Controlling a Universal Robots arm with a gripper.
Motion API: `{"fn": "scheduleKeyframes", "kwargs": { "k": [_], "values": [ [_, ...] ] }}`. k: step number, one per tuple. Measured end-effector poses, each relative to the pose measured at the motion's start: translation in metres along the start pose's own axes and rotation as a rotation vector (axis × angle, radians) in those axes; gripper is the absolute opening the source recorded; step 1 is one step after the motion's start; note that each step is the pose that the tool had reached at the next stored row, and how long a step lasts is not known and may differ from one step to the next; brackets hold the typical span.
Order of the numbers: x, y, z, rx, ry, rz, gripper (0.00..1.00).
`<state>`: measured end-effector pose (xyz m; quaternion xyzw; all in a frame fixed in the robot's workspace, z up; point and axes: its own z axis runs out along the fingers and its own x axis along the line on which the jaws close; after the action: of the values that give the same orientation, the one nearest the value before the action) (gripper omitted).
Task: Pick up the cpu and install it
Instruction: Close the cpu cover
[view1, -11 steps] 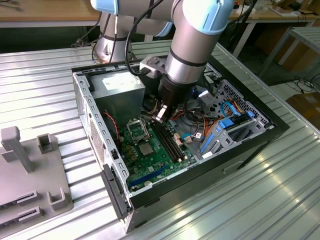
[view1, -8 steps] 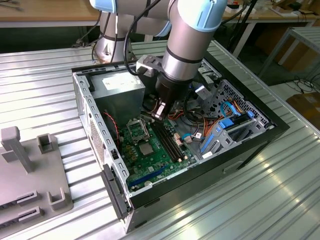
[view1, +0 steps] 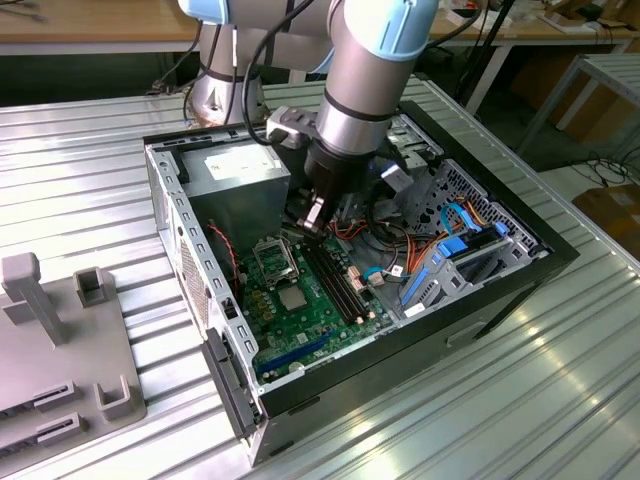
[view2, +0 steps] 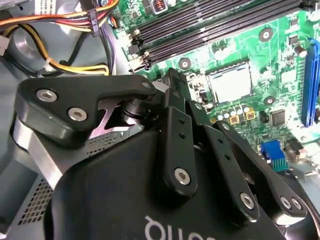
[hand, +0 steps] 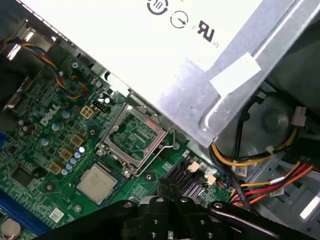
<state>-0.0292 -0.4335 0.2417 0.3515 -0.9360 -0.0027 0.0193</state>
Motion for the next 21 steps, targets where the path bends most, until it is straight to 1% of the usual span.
{"fn": "scheduleKeyframes", "kwargs": {
  "k": [4,7,8,10,11,16,19,20,21],
  "values": [
    [-0.0001,0.0001,0.0017,0.0024,0.0013,-0.070,0.11],
    [-0.0008,0.0010,0.0024,0.0024,0.0013,-0.070,0.11],
    [-0.0013,0.0013,0.0028,0.0015,0.0004,-0.071,0.11],
    [-0.0021,0.0021,0.0042,-0.0020,-0.0029,-0.071,0.11],
    [-0.0025,0.0025,0.0052,-0.0051,-0.0058,-0.071,0.11],
    [-0.0041,0.0044,0.0074,-0.0154,-0.0154,-0.071,0.11],
    [-0.0042,0.0049,0.0079,-0.0170,-0.0168,-0.072,0.11],
    [-0.0043,0.0051,0.0084,-0.0182,-0.0180,-0.072,0.11],
    [-0.0045,0.0053,0.0091,-0.0208,-0.0204,-0.072,0.11]
  ]
}}
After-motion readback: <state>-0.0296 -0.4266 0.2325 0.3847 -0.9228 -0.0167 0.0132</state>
